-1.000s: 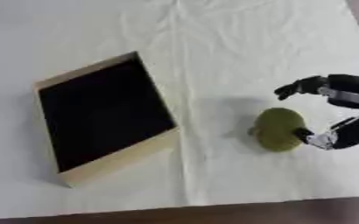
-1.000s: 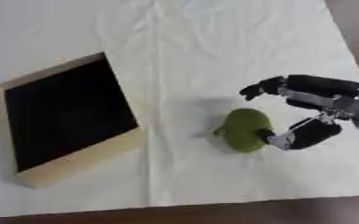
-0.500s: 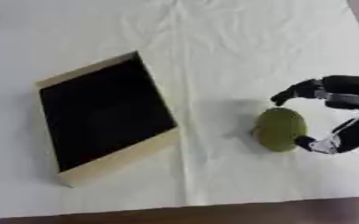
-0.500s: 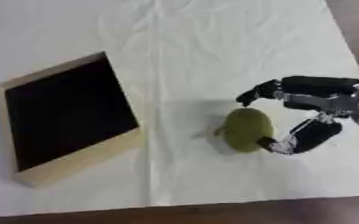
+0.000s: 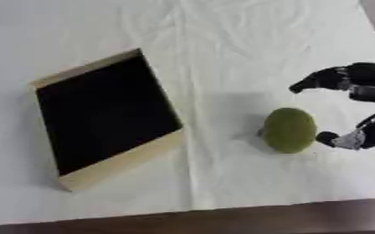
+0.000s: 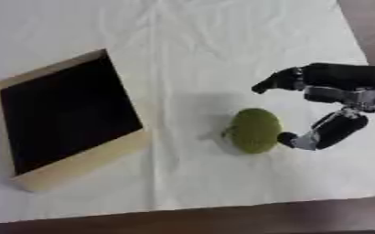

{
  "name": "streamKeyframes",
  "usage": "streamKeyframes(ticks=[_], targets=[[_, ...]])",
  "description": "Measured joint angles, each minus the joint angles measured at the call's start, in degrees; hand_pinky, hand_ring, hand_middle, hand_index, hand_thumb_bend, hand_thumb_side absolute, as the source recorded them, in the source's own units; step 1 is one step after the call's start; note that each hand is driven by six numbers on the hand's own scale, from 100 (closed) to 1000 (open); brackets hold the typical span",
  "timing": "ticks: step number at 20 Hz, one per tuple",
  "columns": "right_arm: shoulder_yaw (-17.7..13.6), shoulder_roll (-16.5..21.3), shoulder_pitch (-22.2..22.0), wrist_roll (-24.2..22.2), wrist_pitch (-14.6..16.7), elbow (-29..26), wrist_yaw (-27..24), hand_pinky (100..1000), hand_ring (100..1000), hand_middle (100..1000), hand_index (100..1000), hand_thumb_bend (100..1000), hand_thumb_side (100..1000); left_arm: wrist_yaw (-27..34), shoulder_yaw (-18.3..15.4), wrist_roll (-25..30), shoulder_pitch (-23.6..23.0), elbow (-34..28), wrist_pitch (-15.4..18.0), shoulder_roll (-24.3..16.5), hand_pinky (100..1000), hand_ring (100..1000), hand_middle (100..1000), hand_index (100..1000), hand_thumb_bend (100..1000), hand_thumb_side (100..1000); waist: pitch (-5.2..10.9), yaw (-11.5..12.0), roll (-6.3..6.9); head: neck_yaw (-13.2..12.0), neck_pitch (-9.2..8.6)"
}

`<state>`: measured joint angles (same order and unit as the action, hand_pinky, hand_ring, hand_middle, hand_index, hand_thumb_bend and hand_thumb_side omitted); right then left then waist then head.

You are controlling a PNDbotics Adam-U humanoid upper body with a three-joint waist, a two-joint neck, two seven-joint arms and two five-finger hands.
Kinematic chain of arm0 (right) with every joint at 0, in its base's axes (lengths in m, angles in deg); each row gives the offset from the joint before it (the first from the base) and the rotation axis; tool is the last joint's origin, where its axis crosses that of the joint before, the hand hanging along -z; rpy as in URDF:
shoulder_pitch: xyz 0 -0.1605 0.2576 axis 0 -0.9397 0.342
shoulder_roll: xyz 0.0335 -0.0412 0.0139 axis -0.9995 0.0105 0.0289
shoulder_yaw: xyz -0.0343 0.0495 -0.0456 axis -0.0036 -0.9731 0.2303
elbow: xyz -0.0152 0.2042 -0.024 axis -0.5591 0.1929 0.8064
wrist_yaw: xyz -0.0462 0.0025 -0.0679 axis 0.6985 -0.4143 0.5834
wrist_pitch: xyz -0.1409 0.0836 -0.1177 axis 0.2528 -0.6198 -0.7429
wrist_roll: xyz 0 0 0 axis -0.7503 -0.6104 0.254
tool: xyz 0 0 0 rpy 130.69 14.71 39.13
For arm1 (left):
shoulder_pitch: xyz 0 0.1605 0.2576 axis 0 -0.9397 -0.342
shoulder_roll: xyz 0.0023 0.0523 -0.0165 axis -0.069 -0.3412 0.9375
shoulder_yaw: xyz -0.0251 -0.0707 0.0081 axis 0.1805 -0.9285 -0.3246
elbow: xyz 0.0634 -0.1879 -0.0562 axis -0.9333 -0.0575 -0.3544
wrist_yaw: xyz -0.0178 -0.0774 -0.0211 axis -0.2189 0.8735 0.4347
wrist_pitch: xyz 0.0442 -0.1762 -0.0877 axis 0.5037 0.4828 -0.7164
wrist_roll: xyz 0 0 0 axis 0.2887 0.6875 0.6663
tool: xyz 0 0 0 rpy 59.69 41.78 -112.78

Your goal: Pick up objects on the table and place them in the box.

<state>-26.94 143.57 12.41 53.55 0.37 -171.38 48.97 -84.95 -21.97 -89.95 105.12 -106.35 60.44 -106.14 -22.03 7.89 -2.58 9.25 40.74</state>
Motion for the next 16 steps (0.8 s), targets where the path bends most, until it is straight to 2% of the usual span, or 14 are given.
streamKeyframes(ticks=[8,16], targets=[[1.7,0.0,0.7,-0.5,-0.8,0.0,1.7,917,942,866,982,288,302,0.0,0.0,0.0,-0.1,0.0,0.0,0.0,577,651,662,721,938,802,0.0,0.3,0.0,0.5,-0.02],[3.3,-0.7,1.2,-1.8,-3.8,0.0,2.8,915,938,860,978,288,314,0.0,0.0,0.0,-0.1,0.0,0.0,0.0,576,651,662,720,940,800,-0.02,0.9,0.0,0.6,-0.14]])
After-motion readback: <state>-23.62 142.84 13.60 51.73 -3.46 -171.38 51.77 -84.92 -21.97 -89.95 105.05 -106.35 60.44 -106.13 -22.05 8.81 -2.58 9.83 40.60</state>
